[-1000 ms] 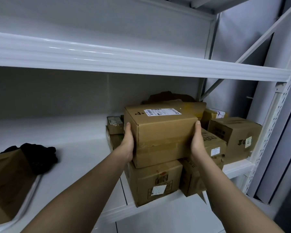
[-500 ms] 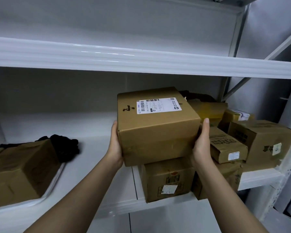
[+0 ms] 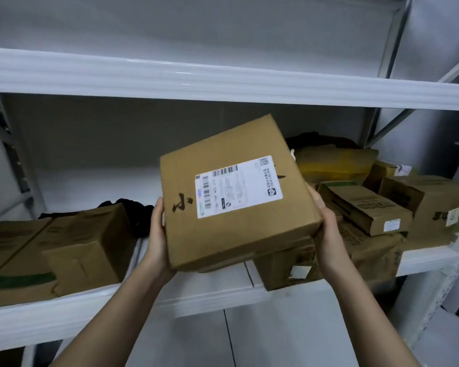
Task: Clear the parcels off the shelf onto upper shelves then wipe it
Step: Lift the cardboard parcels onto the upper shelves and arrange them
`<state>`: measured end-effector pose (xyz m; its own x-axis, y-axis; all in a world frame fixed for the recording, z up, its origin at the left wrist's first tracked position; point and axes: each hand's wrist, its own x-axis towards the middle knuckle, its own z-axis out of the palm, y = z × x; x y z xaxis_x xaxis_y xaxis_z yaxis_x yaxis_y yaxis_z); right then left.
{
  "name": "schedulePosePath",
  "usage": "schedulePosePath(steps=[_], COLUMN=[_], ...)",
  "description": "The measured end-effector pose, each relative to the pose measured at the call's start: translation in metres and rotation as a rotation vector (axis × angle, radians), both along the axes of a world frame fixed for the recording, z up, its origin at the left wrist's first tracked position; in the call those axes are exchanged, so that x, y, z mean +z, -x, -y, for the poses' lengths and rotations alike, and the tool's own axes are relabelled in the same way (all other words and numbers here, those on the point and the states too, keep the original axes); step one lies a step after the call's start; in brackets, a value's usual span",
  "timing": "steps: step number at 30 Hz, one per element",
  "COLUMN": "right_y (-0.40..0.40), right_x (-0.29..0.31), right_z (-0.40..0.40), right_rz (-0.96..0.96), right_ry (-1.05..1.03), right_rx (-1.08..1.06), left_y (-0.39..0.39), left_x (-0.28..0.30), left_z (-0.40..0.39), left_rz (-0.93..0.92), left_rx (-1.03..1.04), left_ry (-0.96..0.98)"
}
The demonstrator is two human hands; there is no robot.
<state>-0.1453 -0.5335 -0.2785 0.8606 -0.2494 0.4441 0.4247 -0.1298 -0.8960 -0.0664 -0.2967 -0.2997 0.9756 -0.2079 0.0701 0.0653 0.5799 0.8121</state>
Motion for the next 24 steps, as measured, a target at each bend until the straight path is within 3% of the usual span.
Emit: schedulePosePath(steps=[5, 12, 18, 24], right_y=[0.014, 0.021, 0.025, 0.036], right_x=[-0.009, -0.026, -0.024, -0.020], right_z=[-0.054, -0.097, -0.103, -0.099], right_rz=[0.066, 0.037, -0.100, -0.067], right_ry=[0.162, 0.183, 0.240, 0.214], right_rx=[-0.042, -0.168, -0.166, -0.220], left_y=[0.005, 0.015, 0.025, 0.038], left_x=[-0.013, -0.033, -0.029, -0.030], left_z=[-0.060, -0.093, -0.099, -0.086], left_rz=[-0.102, -0.237, -0.182, -0.121], left_rx=[-0.020, -0.059, -0.001, 0.073], left_ry=[0.017, 0.059, 0.041, -0.033])
